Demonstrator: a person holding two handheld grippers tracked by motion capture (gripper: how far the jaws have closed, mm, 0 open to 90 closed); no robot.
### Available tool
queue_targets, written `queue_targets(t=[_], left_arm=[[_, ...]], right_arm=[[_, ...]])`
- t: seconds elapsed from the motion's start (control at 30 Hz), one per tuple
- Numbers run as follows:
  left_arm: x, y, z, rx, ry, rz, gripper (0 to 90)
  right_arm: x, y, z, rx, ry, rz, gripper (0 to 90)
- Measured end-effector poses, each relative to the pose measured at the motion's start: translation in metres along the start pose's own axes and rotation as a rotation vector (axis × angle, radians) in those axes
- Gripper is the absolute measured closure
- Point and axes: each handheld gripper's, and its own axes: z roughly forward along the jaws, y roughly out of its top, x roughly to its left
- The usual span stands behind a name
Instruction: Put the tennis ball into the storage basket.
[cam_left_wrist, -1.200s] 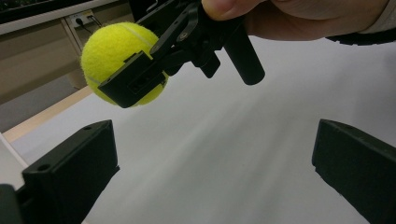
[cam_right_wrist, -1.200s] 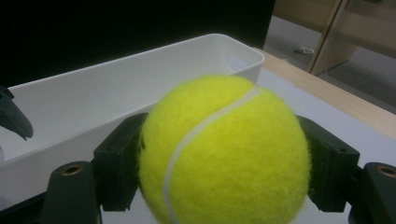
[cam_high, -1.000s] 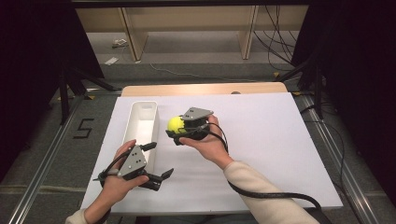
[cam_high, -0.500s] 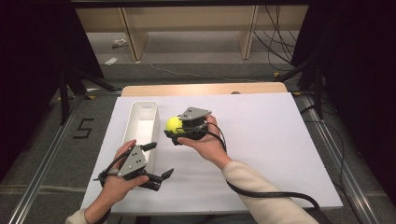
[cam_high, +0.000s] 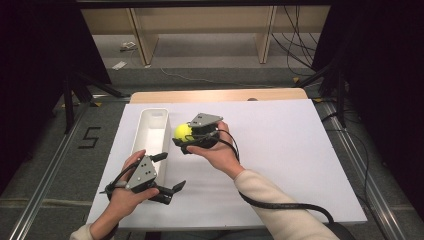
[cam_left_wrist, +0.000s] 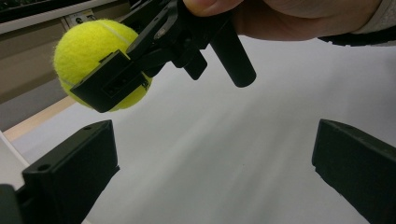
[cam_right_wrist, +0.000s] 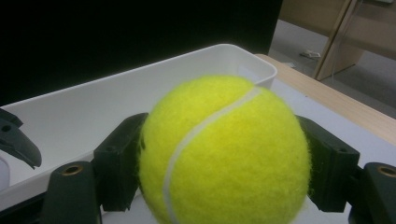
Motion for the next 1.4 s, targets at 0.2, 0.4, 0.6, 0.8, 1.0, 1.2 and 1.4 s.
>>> queue_targets(t=[0.2, 0.4, 0.6, 0.8, 1.0, 1.2, 1.4], left_arm=[[0.0, 0.0, 0.0, 0.001, -0.001, 0.004, 0.0], [0.001, 0.0, 0.0, -0.002, 0.001, 0.004, 0.0], [0.0, 0.0, 0.0, -0.003, -0.001, -0.001, 0.0], [0.0, 0.0, 0.0, -0.002, -0.002, 0.0, 0.0], [0.0, 0.001, 0.0, -0.001, -0.003, 0.004, 0.0], [0.0, 0.0, 0.0, -0.001, -0.006, 0.004, 0.0], [0.0, 0.0, 0.0, 0.0, -0.006, 0.004, 0.0]], right_arm=[[-0.001, 0.002, 0.0, -0.003, -0.002, 0.002, 26.1], [0.0, 0.004, 0.001, -0.006, 0.001, 0.003, 26.1], [0.0, 0.005, 0.003, -0.004, 0.004, 0.001, 26.1], [0.001, 0.009, 0.004, -0.001, 0.007, -0.006, 26.1], [0.001, 0.012, 0.005, -0.004, 0.008, -0.01, 26.1], [0.003, 0.013, 0.007, 0.005, 0.013, -0.015, 26.1], [0.003, 0.015, 0.008, 0.003, 0.014, -0.016, 26.1]])
